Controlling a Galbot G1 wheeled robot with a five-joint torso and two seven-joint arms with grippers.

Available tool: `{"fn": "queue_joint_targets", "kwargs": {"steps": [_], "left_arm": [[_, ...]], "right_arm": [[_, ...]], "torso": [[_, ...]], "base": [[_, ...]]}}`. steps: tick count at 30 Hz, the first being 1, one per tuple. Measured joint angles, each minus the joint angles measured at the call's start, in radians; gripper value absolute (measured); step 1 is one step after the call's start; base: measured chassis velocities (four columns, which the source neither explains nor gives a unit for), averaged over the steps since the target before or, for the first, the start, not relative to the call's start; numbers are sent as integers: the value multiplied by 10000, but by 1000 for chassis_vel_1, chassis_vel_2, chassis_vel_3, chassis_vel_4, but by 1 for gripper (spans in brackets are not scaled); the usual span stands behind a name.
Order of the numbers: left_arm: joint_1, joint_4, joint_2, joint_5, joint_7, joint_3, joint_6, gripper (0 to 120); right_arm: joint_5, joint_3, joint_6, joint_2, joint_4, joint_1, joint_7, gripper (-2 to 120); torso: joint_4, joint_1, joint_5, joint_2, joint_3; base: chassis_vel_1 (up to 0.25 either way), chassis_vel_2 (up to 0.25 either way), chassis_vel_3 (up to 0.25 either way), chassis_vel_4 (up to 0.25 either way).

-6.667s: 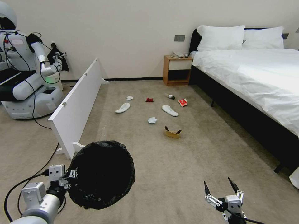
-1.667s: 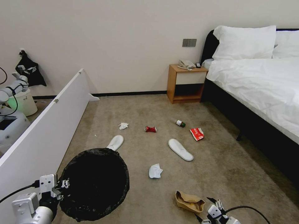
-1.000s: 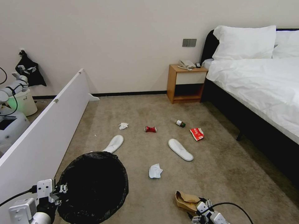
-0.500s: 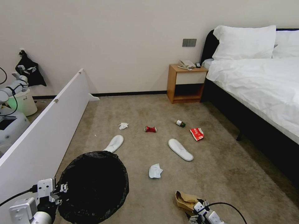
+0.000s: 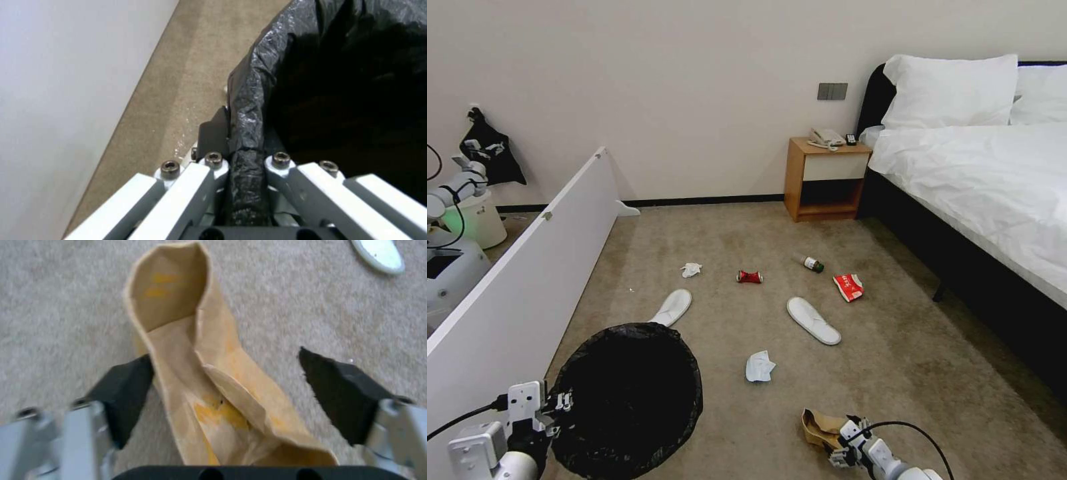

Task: Pick up the trash bin, then pick up the garbage from the floor and place it into the trash bin.

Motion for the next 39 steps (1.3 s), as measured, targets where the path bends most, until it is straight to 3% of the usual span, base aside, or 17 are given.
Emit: {"fn": "queue_joint_targets", "kwargs": {"steps": [5,7,10,12,18,20,23,39], "left_arm": [[0,0,-14,-1,-5,4,0,4],[6,13,-31,0,-6,23,0,4],[9,19,-39,0,-6,30,0,4],[1,25,-40,3,-8,45,0,4],[-11,26,-14,0,-12,46,0,4],[-10,26,-3,-14,-14,47,-1,4],[-7,25,20,-31,-15,38,0,4],[-85,67,124,-111,-65,130,47,4]], "right_arm": [[144,-168,54,136,-219,340,-50,67],[357,-265,127,258,-324,480,-116,54],[405,-308,142,289,-357,503,-140,50],[481,-415,194,342,-408,520,-202,36],[616,-434,219,351,-412,465,-223,22],[683,-412,254,385,-392,350,-250,8],[694,-353,288,521,-362,286,-252,0],[820,44,491,254,-20,-63,-217,0]], "torso": [[0,0,0,0,0],[1,0,0,0,0],[1,0,-1,0,0],[0,0,1,0,0],[0,0,1,-1,0],[-2,0,-1,-1,0],[-1,0,0,0,0],[0,-1,1,0,0]], "base": [[0,0,0,0],[0,0,0,0],[0,0,0,0],[0,0,0,0],[0,0,0,0],[0,0,0,0],[0,0,0,0],[0,0,0,0]]}}
